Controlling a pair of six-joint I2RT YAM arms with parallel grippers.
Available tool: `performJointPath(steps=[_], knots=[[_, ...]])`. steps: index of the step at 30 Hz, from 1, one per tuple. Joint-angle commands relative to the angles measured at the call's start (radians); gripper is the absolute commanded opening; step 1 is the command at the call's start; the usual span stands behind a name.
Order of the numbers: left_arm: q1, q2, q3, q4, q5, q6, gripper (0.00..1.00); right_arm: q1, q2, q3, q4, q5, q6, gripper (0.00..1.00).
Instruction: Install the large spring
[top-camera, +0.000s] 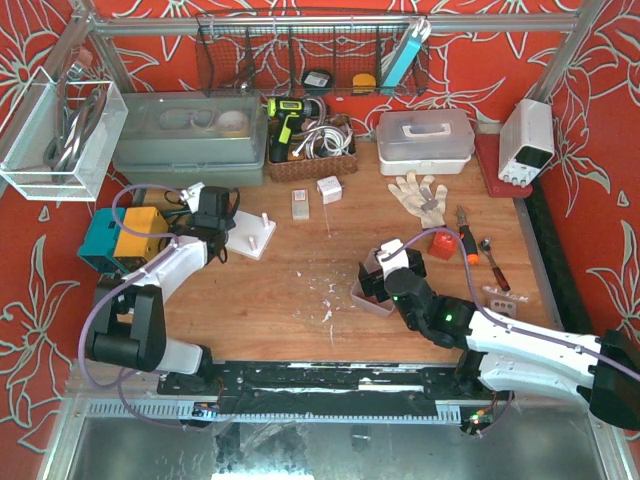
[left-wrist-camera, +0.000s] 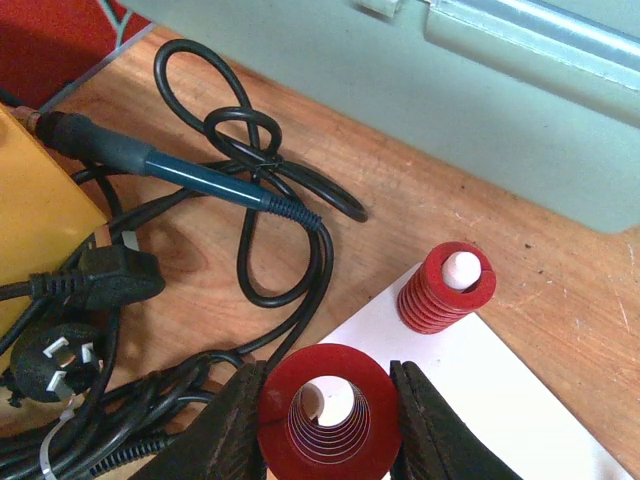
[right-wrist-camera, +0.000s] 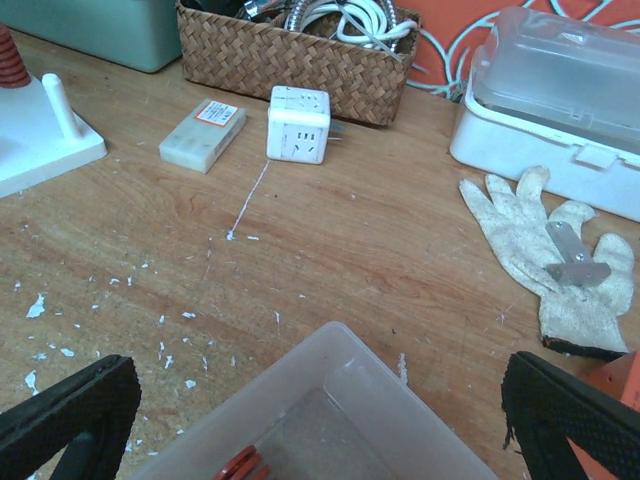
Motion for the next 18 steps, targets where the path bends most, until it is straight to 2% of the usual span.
performJointPath(steps=[1, 11, 18], knots=[[0.005, -0.02, -0.011, -0.039, -0.027, -0.006, 0.0, -0.006, 0.012, 0.04, 0.007, -0.007, 0.008, 0.99], [0.005, 0.044, -0.03, -0.003, -0.037, -0.003, 0.04, -0.008, 0.024, 0.043, 0.009, -0.01, 0.009, 0.99], [0.004, 0.072, -0.009, -0.028, 0.009, -0.006, 0.04, -0.01, 0.029, 0.043, 0.012, -0.007, 0.008, 0.99]])
